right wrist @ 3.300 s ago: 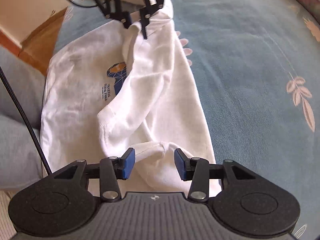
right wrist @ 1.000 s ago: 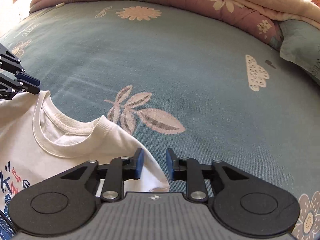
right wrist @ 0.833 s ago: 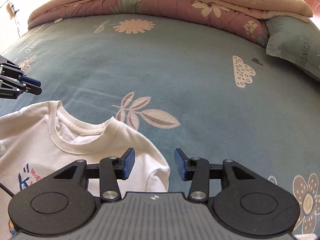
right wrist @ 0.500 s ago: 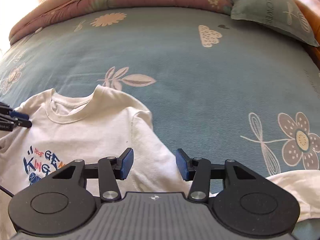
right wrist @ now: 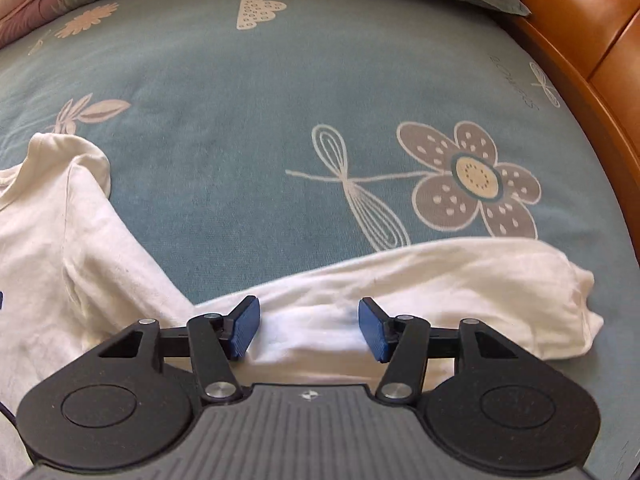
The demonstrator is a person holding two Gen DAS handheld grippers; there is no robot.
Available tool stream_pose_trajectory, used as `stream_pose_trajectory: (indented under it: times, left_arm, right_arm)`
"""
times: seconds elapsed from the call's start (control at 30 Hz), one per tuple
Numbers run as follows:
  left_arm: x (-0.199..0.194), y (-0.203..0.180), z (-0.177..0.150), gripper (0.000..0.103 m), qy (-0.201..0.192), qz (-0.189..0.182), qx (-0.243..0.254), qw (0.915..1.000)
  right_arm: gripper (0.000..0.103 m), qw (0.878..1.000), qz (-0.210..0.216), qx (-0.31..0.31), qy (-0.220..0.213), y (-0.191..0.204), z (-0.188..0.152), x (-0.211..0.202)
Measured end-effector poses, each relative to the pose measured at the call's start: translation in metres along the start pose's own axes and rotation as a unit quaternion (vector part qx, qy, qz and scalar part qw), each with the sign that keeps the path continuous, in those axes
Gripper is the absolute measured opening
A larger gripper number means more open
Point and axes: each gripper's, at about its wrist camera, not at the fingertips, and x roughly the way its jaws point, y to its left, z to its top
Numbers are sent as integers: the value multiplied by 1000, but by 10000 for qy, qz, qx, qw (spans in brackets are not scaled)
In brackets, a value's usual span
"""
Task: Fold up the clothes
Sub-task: 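Move the right tool to the other sleeve cuff and grasp it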
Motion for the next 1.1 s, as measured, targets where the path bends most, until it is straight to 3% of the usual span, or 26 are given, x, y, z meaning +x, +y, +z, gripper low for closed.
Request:
stream_pose_trajectory:
  times: [0.1, 0.27, 0.57, 0.67, 0.77, 0.87, 0.93, 1.03, 1.1]
  left_arm:
    - [13, -6, 0, 35, 136, -89, -100, 9998]
    - [22, -6, -1, 45, 160, -192, -93, 9996]
    - [23, 1, 2, 52, 224, -357, -458, 9981]
    - [24, -4, 4, 55, 326, -306, -382, 9983]
    - [28, -12, 7, 59, 451, -231, -256, 9984]
    - [32, -18, 9, 62, 536, -168, -190, 9982]
    - [33, -20, 9, 65, 575, -151, -189, 9981]
    - [36, -25, 10, 70, 631, -151, -155, 9978]
    - [37, -28, 11, 72, 682, -140, -100, 9975]
  right_arm:
    - [77, 9991, -42, 318, -279, -2, -17, 2]
    - [101, 9977, 52, 486, -469, -3, -20, 11]
    - [103, 9923, 324, 791, -900, -11, -27, 10]
    - [103, 9855, 734, 1191, -958, -26, -27, 1]
    - [103, 9563, 1231, 2315, -1290, -64, -33, -24]
    - [103, 9196, 1071, 3377, -1696, -112, -53, -41]
    - [103, 8899, 1092, 4091, -1696, -151, -71, -33]
    - [103, 8354, 1111, 5115, -1676, -209, -97, -21]
    - [103, 8043, 1560, 5463, -1741, -231, -107, -6]
